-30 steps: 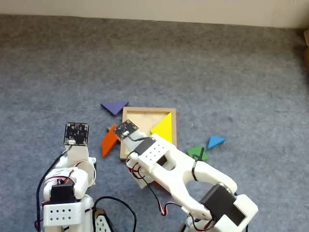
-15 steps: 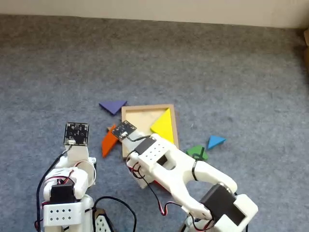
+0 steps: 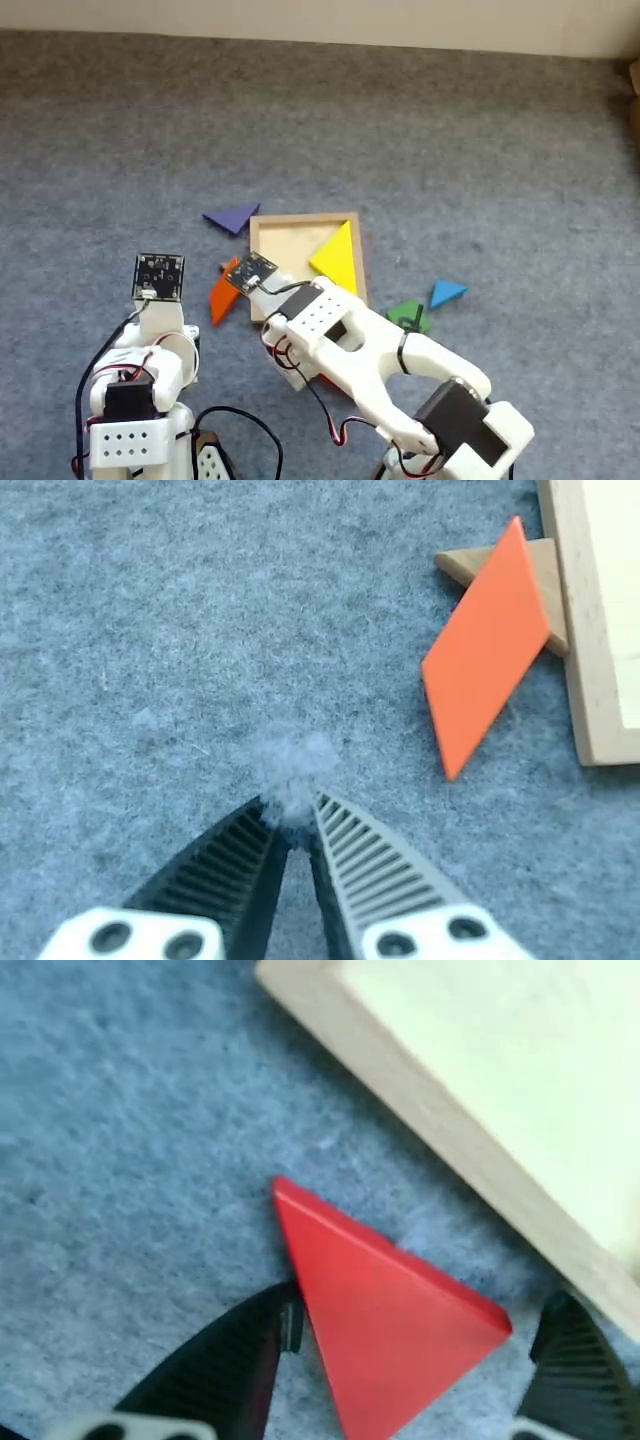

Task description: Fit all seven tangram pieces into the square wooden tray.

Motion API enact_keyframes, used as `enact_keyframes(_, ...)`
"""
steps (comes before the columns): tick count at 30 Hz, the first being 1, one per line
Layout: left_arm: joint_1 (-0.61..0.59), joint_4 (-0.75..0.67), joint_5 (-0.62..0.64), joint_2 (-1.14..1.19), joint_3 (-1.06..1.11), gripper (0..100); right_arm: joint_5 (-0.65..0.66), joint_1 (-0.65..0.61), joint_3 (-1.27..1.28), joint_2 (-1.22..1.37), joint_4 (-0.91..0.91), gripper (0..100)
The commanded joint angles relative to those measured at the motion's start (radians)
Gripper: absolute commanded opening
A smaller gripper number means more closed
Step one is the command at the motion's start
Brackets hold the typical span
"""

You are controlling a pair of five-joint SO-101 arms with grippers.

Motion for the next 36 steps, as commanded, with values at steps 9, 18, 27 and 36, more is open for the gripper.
enact_keyframes(9,0.005,0.003,0.003,-0.010,0.027,0,0.000,0.018,-0.013,0.065,0.025,31.4)
enact_keyframes(18,0.005,0.003,0.003,-0.010,0.027,0,-0.002,0.021,-0.004,-0.088,0.059,28.7)
enact_keyframes(27,0.005,0.003,0.003,-0.010,0.027,0,0.000,0.021,-0.004,-0.102,0.064,21.6)
enact_keyframes(36,0.005,0.003,0.003,-0.010,0.027,0,-0.002,0.088,-0.004,-0.091,0.064,21.7)
